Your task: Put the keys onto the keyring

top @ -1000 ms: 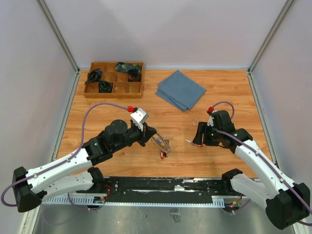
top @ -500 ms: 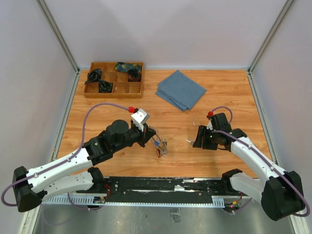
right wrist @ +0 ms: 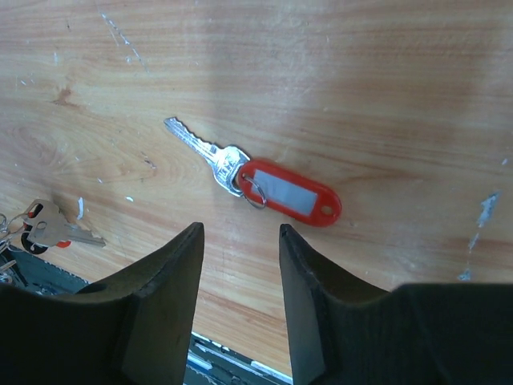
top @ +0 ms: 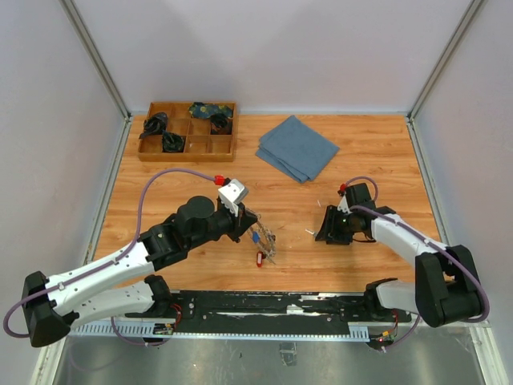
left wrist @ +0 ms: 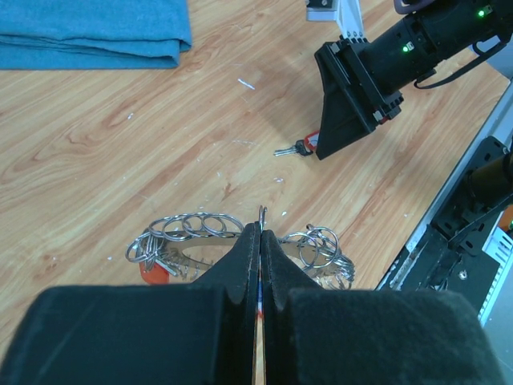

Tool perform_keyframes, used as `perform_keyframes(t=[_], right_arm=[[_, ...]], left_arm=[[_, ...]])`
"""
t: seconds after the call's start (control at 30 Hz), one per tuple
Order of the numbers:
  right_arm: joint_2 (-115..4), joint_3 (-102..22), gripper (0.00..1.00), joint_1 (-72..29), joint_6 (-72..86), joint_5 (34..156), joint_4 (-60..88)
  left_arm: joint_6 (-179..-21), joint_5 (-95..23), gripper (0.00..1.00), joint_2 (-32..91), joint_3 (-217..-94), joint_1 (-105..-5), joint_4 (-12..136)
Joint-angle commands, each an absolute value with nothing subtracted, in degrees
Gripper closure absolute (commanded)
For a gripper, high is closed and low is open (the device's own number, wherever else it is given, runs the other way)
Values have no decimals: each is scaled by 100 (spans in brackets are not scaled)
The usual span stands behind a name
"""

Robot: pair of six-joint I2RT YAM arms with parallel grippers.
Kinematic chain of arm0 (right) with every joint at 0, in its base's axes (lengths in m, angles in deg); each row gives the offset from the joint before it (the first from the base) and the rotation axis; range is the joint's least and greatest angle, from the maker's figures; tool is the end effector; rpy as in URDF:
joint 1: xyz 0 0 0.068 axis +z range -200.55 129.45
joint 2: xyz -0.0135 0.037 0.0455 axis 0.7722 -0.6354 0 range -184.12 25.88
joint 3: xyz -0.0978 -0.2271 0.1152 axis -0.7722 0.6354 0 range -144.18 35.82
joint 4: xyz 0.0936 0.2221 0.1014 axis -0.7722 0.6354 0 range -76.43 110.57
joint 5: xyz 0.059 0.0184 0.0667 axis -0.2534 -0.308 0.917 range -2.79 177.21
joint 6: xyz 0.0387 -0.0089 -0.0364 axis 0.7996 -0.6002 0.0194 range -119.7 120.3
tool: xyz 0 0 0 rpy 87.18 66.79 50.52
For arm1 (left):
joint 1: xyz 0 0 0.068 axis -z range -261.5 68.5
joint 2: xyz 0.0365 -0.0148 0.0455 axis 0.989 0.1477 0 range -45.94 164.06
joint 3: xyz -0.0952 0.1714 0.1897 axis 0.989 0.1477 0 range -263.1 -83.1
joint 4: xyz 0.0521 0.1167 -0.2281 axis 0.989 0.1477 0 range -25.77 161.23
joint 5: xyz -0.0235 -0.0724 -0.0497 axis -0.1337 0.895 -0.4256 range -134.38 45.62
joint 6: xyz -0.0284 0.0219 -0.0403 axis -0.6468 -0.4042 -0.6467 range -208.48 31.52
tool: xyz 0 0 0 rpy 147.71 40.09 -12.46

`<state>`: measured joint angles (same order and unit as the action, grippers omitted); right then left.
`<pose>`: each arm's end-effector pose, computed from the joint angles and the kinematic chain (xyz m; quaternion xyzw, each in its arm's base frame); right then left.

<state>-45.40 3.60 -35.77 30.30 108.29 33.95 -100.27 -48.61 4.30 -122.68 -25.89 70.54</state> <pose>0.2074 0.0681 0.1634 0.0778 0.9464 0.2619 0.1723 0.1194 -0.1700 0.2981 0.2794 0.7533 -0.3053 0.5111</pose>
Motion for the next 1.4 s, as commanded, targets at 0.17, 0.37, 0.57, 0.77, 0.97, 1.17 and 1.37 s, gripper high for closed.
perform_keyframes(t=[0.17,0.37,0.57,0.77,0.97,1.17,1.37], right_arm=[[-4876,431,60,-3726,2910,10911,2965],[-5070,379,63,-3753,2865,10936,2876],[-5176,373,68,-3771,2801,10932,2838],[-5255,392,74,-3773,2785,10858,2796],[-5344,388,87,-3776,2716,10799,2724],[-5103,383,99,-3774,2509,10749,2680],[-4191,265,99,-3777,2041,10722,3006]], left_arm=[[-9964,-4838,99,489,-12573,-2614,6769],[-9960,-4808,100,530,-12598,-2614,6765],[-9945,-4816,99,513,-12591,-2618,6787],[-9946,-4816,100,505,-12582,-2614,6796],[-9938,-4833,99,501,-12564,-2613,6795],[-9930,-4842,99,496,-12540,-2614,6789],[-9937,-4843,100,453,-12524,-2614,6750]])
